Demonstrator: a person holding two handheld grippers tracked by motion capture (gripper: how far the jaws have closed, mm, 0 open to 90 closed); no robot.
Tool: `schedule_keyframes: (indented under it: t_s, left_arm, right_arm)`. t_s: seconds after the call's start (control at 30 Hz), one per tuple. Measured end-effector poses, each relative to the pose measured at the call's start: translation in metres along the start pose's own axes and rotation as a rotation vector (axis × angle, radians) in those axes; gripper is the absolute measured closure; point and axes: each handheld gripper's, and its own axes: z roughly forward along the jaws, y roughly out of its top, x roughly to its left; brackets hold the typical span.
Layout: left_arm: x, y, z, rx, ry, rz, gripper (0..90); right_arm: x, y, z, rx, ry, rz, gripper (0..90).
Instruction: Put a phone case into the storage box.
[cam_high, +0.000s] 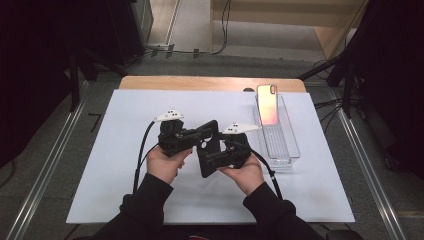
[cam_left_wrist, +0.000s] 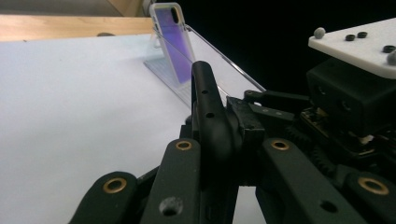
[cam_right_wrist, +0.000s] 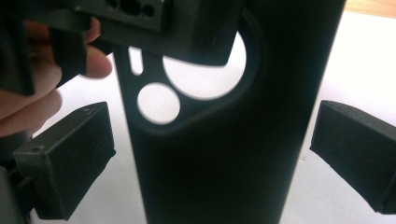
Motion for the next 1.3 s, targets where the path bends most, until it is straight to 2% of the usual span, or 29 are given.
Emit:
schedule_keyframes:
  t_s: [0.17,0.3,0.33,0.57,0.7,0.83,1.03,1.13,1.3]
  left_arm:
    - [-0.004,-0.001,0.002,0.005,-0.008,0.004,82.4]
    - [-0.007,-0.002,0.002,-0.005,-0.004,0.009,82.4]
    - [-0.007,-0.002,0.003,-0.002,-0.01,0.004,82.4]
    - [-0.007,-0.001,0.001,-0.01,-0.019,-0.005,80.7]
    - [-0.007,0.0,0.001,-0.003,-0.031,-0.023,70.8]
    - [-0.007,0.001,-0.001,0.003,-0.011,-0.029,60.7]
    - [0.0,0.004,-0.005,0.015,-0.015,-0.071,52.3]
    - [0.002,0.005,-0.007,0.019,-0.006,-0.074,47.8]
    - [0.007,0.006,-0.014,0.033,-0.018,-0.092,42.4]
  right_arm:
    - [0.0,0.001,0.001,-0.011,-0.006,0.004,0.0]
    - [0.001,0.002,-0.001,-0.033,0.002,0.004,5.5]
    - [0.0,0.002,-0.001,-0.031,0.004,-0.002,10.8]
    - [0.002,0.002,-0.003,-0.041,-0.011,-0.013,12.7]
    - [0.001,0.003,-0.003,-0.04,-0.013,-0.011,12.9]
    - [0.0,0.002,-0.002,-0.038,-0.019,-0.012,13.0]
    - [-0.004,0.003,-0.004,-0.041,-0.03,-0.002,13.1]
    - [-0.006,0.002,-0.003,-0.03,-0.04,-0.006,13.0]
    - [-0.014,-0.001,-0.002,-0.01,-0.062,0.011,13.1]
